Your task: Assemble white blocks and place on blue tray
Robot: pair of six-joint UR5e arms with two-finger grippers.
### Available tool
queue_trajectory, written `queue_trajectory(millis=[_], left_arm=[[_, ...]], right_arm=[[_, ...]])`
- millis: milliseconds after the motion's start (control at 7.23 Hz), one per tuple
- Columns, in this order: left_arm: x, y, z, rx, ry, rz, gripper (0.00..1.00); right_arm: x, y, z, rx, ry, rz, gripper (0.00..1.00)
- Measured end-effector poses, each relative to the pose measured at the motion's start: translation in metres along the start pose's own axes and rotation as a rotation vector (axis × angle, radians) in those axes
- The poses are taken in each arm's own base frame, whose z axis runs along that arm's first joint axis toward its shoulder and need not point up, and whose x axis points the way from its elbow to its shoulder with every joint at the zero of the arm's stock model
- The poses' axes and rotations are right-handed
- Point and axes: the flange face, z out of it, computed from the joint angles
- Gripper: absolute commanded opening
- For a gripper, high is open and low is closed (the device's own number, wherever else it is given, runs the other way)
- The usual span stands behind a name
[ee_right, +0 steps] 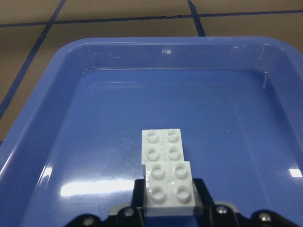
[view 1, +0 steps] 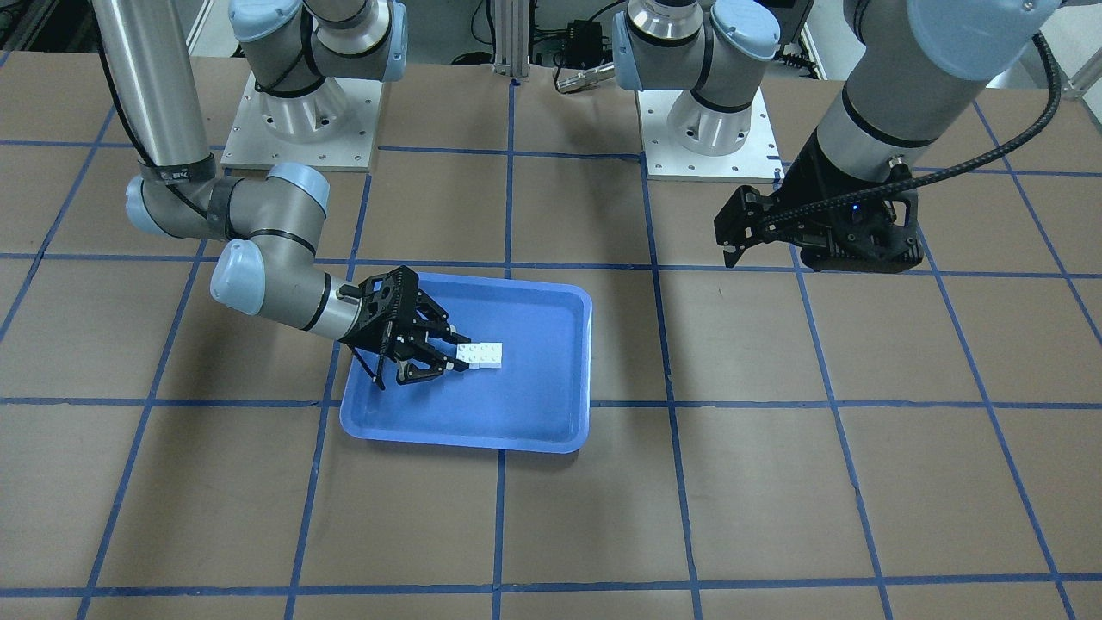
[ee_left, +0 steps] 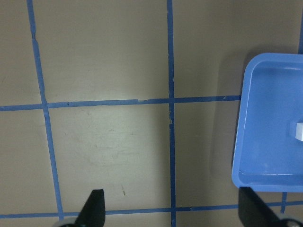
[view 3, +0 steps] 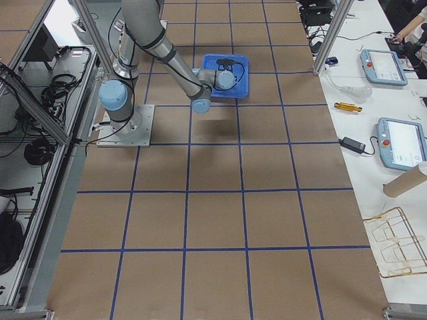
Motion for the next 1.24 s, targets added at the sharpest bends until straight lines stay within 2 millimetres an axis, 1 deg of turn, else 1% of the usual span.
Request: queue_trajectory(millis=[415,553,691,968,1245], left_arm=[[0.000,0.002,0.000,0.000,0.001,0.000,1.00],[0.000,0.002,0.001,-0.001,0.000,-0.001,1.00],[-0.001,0.001,0.002,-0.002,0.000,-0.002,1.00],[0.000,0.001,0.003,-0.004,0.004,-0.001,1.00],[0.000,0.000,0.003,-0.004,0.006,-0.001,1.00]], right_arm=[[-0.001,0.003,0.003,-0.001,-0.007,0.007,0.00],[-0.002,0.004,0.004,-0.001,-0.008,0.009,0.43],[-0.002,0.004,0.004,-0.001,-0.010,0.013,0.99],[-0.002,0.002,0.003,-0.004,-0.003,0.108,1.00],[0.004,-0.006,-0.004,-0.009,0.026,0.178,1.00]])
